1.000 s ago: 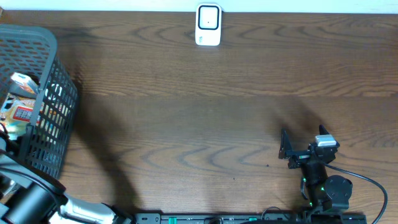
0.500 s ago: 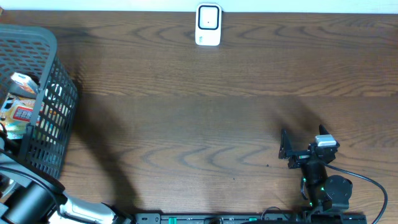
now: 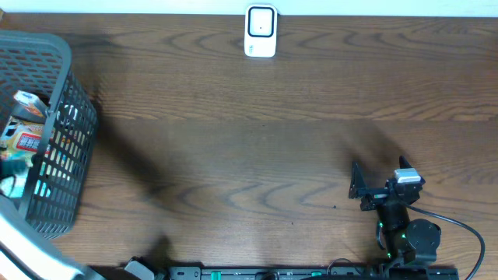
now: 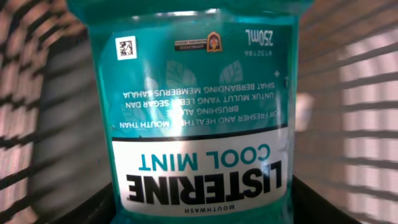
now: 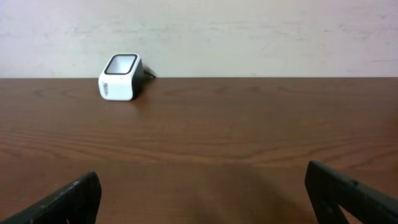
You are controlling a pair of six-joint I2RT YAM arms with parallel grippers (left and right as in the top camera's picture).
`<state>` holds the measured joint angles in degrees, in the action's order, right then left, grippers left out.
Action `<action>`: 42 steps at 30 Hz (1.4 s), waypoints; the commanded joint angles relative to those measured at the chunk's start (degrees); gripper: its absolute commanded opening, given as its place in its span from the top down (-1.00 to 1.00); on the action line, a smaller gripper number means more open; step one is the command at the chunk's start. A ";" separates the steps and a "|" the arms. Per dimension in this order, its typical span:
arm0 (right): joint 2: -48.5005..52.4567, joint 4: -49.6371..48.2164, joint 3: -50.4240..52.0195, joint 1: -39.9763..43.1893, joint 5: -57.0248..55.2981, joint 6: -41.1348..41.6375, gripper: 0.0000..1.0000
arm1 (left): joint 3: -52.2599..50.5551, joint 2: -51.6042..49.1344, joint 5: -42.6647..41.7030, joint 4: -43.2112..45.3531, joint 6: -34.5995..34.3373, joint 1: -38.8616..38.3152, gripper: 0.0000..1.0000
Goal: Scan the item barcode
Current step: 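Carry the Listerine bottle forward and set it down near the scanner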
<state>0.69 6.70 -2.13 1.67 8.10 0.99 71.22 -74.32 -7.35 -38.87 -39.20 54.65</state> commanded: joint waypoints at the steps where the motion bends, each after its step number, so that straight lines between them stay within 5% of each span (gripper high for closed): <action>1: -0.31 0.02 0.37 -0.26 -0.04 -0.44 -0.98 | 1.79 5.18 -8.52 5.99 -3.82 -0.37 0.01; 8: -0.31 0.02 0.37 -0.26 -0.04 -0.44 -0.98 | 1.77 10.03 -22.77 19.54 -6.95 -12.79 0.00; 11: -0.31 0.02 0.37 -0.26 -0.04 -0.44 -0.99 | 1.77 9.70 -22.58 19.04 -1.20 -23.78 0.00; 22: -0.31 0.02 0.37 -0.26 -0.04 -0.44 -0.99 | 1.77 -4.48 4.96 2.80 20.72 -62.51 0.00; 32: -0.31 0.02 0.37 -0.26 -0.04 -0.44 -0.99 | 1.70 -29.09 5.49 1.68 26.97 -72.41 0.00; 39: -0.31 0.02 0.37 -0.26 -0.04 -0.44 -0.98 | 1.18 -33.64 5.46 3.87 26.95 -72.63 0.00; 42: -0.31 0.02 0.37 -0.26 -0.04 -0.44 -0.99 | 1.16 -33.64 5.46 4.02 26.95 -72.63 -0.24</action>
<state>0.69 6.72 -2.07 1.67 8.12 0.99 71.40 -109.19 -2.98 -35.11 -13.21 -18.02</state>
